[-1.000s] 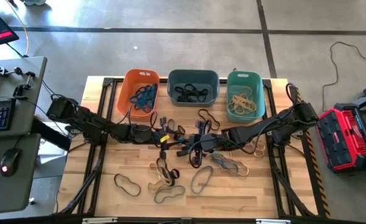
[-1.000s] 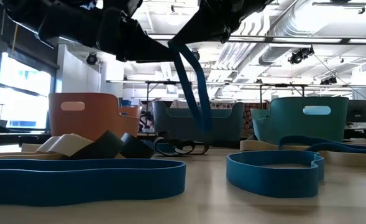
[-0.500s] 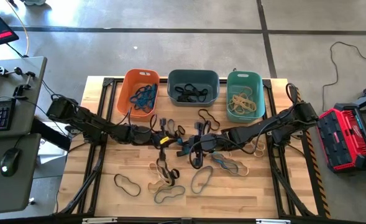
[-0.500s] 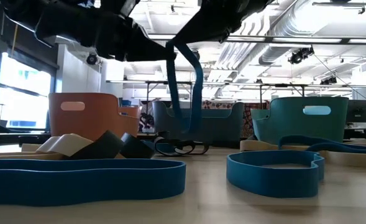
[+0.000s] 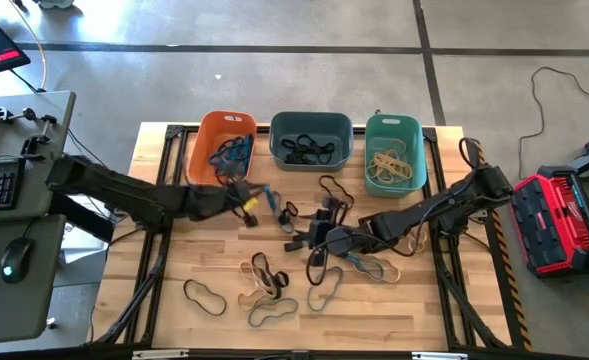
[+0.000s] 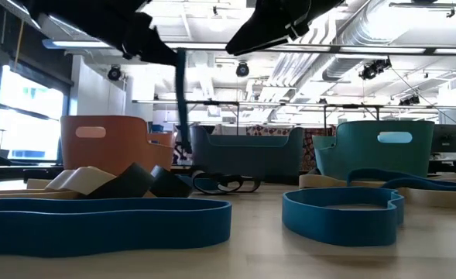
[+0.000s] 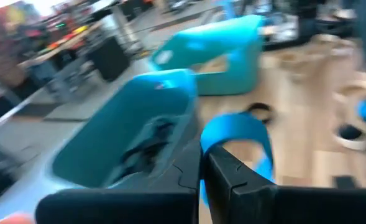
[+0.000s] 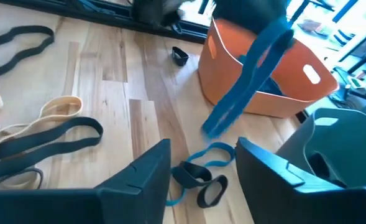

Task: Sort rubber bands into baskets
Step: Put the blue rubber band into the orange bin, then put the brown rubber band into the green bin

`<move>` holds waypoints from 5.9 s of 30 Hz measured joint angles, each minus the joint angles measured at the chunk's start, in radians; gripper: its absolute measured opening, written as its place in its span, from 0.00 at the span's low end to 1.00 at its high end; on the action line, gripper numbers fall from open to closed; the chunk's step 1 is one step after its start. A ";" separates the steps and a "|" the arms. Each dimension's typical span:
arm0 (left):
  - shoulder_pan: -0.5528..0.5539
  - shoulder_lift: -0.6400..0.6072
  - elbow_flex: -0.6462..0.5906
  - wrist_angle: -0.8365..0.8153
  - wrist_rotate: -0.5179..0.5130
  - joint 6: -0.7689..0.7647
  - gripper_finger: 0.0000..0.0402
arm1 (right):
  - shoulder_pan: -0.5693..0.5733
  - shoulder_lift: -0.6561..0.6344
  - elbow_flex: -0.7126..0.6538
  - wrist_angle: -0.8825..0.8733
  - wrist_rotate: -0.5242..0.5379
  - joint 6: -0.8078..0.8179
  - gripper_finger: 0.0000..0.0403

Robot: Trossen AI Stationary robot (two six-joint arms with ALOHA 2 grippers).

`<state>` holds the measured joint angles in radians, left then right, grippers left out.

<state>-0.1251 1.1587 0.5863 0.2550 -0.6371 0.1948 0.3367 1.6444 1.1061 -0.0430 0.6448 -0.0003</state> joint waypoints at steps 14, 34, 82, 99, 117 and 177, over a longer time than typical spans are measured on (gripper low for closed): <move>0.334 -0.302 0.001 -0.351 -0.044 -0.039 0.00 | -0.016 0.000 0.000 -0.022 0.003 0.028 0.41; 0.785 -0.086 0.001 -0.376 0.197 -0.110 0.03 | -0.028 0.000 0.000 -0.028 -0.008 0.029 0.41; -0.063 -0.142 0.000 -0.529 0.685 -0.083 0.49 | -0.035 0.000 -0.010 -0.050 -0.020 0.046 0.41; -0.286 0.177 0.000 -0.507 0.550 -0.371 0.49 | -0.035 0.000 -0.010 -0.050 -0.047 0.071 0.41; -0.289 0.354 0.002 -0.407 0.567 -0.360 0.11 | -0.035 0.000 -0.010 -0.050 -0.048 0.071 0.41; -0.096 0.146 0.194 -0.017 0.297 -0.068 0.00 | -0.069 0.000 -0.010 0.187 -0.246 0.194 0.37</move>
<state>-0.2211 1.3045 0.7807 0.2378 -0.3406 0.1268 0.2680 1.6447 1.0963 0.1442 0.3985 0.1935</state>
